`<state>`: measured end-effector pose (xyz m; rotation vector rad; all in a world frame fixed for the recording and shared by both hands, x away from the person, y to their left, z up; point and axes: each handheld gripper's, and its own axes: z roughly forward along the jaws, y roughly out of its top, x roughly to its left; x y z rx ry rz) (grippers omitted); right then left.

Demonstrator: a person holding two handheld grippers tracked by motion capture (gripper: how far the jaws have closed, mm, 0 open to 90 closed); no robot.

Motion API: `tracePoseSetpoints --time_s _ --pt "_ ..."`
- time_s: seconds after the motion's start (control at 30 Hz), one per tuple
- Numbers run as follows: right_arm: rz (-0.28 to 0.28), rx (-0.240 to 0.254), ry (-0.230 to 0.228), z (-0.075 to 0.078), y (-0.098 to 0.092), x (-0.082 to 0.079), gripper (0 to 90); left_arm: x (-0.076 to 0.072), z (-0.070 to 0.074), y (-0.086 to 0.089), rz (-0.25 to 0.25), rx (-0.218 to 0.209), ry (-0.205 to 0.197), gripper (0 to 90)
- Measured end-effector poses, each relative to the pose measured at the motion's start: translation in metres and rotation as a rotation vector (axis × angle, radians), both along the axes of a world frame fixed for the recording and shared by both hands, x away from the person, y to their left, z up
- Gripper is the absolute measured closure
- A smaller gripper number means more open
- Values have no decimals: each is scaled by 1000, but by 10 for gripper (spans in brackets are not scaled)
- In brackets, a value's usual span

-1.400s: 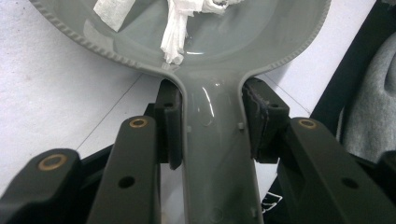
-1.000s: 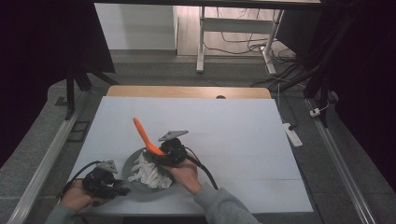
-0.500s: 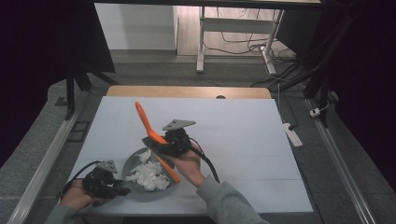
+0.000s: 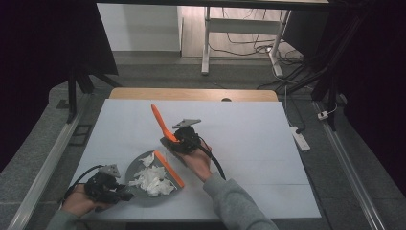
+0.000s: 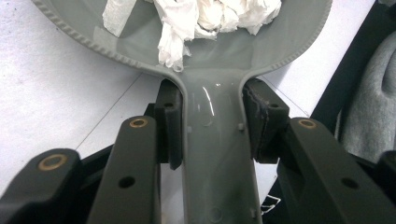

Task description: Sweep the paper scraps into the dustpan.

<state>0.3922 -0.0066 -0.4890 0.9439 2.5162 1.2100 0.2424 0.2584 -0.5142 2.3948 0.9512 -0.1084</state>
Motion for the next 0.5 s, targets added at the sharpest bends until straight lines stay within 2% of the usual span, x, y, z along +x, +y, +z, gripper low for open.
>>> tracePoseSetpoints --time_s 0.13,0.5 --pt "-13 -10 20 -11 4 8 697 0 1 5 7 -6 2 617" --pt "-23 -14 25 -13 11 15 697 -3 4 13 17 -10 1 617"
